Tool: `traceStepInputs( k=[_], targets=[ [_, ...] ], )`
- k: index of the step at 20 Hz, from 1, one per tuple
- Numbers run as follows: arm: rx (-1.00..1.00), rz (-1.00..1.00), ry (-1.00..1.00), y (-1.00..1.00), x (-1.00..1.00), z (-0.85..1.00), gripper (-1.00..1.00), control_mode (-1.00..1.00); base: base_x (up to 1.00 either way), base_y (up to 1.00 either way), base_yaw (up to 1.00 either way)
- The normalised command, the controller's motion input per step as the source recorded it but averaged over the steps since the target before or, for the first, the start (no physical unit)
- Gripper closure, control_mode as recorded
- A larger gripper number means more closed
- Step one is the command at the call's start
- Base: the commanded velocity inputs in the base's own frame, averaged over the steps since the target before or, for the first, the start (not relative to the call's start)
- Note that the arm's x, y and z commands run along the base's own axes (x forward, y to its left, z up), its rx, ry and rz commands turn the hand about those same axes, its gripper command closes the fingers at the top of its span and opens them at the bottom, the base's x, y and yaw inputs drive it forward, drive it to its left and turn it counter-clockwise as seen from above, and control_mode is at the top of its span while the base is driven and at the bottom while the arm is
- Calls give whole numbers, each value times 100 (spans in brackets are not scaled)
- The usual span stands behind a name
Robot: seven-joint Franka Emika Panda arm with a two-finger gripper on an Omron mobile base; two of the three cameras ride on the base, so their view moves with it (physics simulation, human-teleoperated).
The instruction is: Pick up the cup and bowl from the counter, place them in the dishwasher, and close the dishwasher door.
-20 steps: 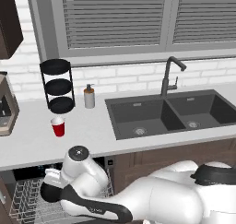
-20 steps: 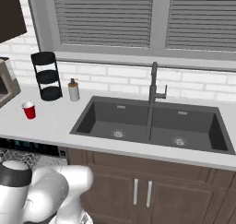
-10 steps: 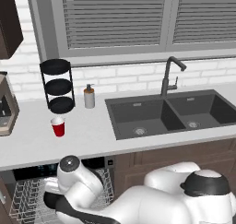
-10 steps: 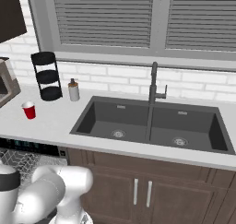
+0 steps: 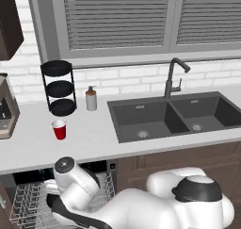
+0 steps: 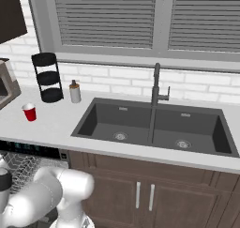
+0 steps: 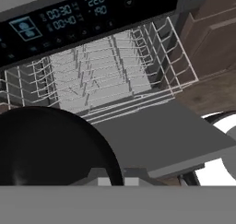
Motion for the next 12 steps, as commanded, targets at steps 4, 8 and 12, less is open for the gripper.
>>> traceStepInputs(
  k=[4, 8, 12],
  targets=[
    [-9, 0, 0, 0, 4, -53, 100, -100, 0, 0, 0],
    [-8, 0, 0, 0, 0, -64, 100, -100, 0, 0, 0],
    [-5, 0, 0, 0, 0, -38, 100, -100, 0, 0, 0]
  ],
)
